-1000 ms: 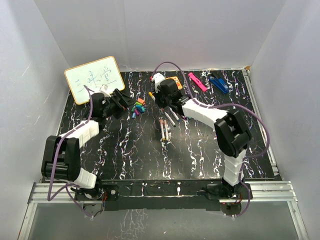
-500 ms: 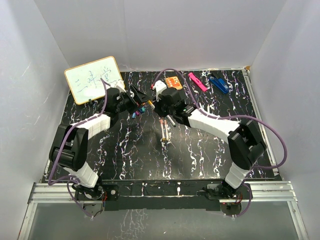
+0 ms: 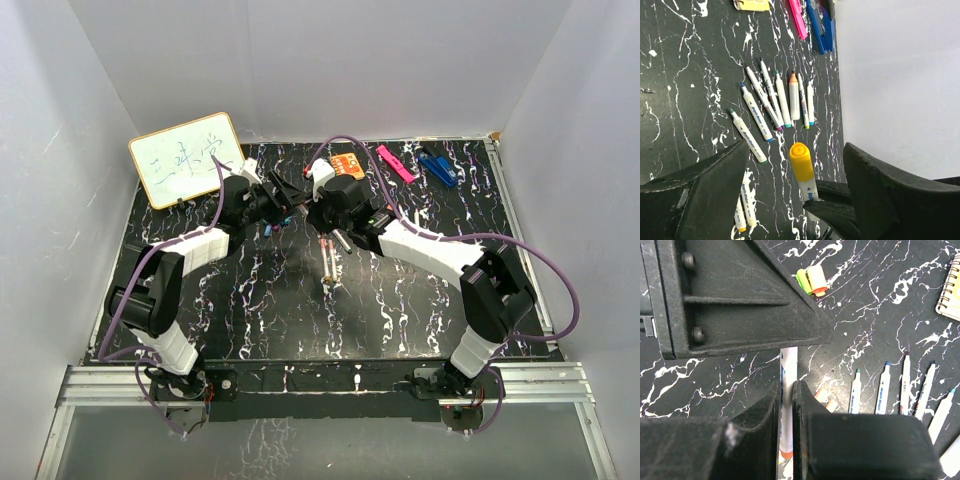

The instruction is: Open the pen caps

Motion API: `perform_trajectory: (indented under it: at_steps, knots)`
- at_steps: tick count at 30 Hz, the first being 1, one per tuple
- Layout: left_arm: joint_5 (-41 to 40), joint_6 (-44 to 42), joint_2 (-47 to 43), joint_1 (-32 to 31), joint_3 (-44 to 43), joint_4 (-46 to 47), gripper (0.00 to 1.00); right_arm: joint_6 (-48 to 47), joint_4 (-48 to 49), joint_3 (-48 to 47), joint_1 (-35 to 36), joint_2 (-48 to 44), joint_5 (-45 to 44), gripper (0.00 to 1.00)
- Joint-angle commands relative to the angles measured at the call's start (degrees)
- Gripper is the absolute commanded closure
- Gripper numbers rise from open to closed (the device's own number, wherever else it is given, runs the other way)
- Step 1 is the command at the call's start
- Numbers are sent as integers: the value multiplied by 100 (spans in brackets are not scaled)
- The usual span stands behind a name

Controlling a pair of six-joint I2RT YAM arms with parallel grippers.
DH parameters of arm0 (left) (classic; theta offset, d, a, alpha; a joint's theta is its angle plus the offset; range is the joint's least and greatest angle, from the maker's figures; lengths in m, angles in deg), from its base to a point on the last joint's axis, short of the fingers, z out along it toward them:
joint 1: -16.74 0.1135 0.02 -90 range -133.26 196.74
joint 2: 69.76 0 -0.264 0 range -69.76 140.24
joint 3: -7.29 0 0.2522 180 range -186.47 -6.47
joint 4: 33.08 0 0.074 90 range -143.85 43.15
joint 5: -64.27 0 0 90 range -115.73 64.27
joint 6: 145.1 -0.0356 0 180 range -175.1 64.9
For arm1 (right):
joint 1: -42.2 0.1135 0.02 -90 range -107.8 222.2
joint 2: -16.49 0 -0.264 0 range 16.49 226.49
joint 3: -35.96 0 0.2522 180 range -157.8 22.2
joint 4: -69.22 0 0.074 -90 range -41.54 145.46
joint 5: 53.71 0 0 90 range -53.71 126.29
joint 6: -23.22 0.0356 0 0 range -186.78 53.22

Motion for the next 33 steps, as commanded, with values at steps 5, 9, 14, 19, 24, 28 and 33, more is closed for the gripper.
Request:
perform_trajectory:
  at_steps: [5, 9, 14, 19, 24, 28, 33]
  knots:
    - [120, 257, 149, -38, -187, 592, 52, 49, 362, 63, 49, -347, -10, 100]
    - [146, 308, 174, -58, -152, 698, 63, 49, 382, 106, 49, -370, -6, 100]
    - [160, 314, 195, -80, -153, 722, 71, 41, 399, 126, 49, -345, -3, 100]
    - [248, 326, 208, -91, -151, 813, 85, 25, 398, 126, 58, -328, -22, 100]
    - [327, 370, 207, -116, -97, 933, 94, 22, 402, 113, 54, -333, -60, 100]
    - [358, 370, 223, -130, -121, 869, 100, 13, 377, 90, 50, -305, -67, 73]
    - [358, 351, 148, -177, -160, 797, 100, 22, 296, 13, 58, -237, -76, 42]
